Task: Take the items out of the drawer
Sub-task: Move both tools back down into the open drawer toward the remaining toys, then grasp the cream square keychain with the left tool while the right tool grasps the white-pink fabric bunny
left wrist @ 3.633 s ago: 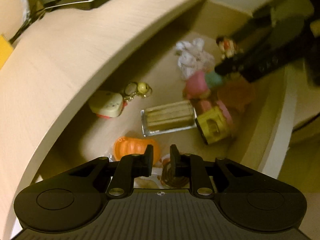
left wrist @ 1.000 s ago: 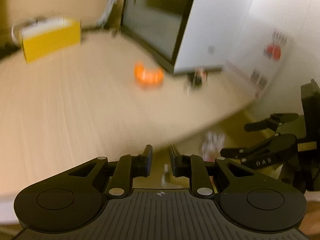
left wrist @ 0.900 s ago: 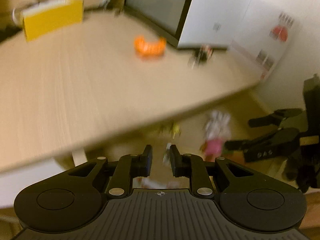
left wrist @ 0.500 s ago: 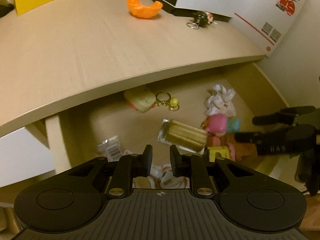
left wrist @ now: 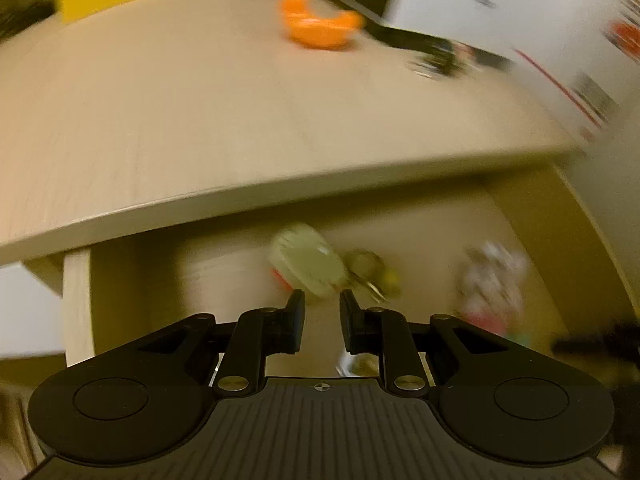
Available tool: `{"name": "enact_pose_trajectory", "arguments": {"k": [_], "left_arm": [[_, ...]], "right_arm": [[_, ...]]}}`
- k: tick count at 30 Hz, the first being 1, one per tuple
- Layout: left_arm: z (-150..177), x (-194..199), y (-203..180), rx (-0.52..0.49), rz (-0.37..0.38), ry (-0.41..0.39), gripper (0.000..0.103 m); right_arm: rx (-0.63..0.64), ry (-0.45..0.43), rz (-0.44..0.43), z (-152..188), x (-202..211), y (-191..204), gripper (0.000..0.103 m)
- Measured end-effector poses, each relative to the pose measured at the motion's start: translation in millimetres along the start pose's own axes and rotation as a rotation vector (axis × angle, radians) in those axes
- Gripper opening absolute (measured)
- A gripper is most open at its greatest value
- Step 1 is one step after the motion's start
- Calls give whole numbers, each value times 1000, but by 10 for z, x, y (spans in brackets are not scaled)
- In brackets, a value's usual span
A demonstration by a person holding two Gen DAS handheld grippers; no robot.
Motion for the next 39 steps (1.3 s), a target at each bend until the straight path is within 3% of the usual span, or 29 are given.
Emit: {"name": "enact_pose_trajectory", "arguments": {"k": [5,10,12,17,22,30,34,39], "left_arm": [[-98,-205,53,154,-9,25,21],[-211,-414,-8,168,-78,46,24],[-247,-482,-26,172,-86,50,38],[-354,-608,-118,173,-55,26,40],[-358,-617,-221,83,-43,-22,41],[-276,-587,-281,1,48,25,41],[-158,-504,-404,-148,109,4,41],[10,-382,-528,-335,99,-92,44]], "right_arm": [[16,-29,20,-107,-35,-8,64],[14,-31,-4,-218,-55,-46,65],[11,-27,-9,-264,-68,-53,65],[4,-21,-12,-362,-98,-71,67],[-9,-11,-19,-411,-106,-80,68],[-7,8,-12,-459,-137,-19,71],[-2,21,-6,-482,-161,29,71],[-16,22,-13,-479,-84,26,72]]}}
Point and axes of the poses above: each gripper's, at about its wrist camera, not at the fingertips, and x roughly against the way its jaws point, y to its left, z to its underside, the point moved 6 cm from there along -x, roughly the way its jaws point, and after that the axes turned 15 degrees about -z, right-handed, at the moved point
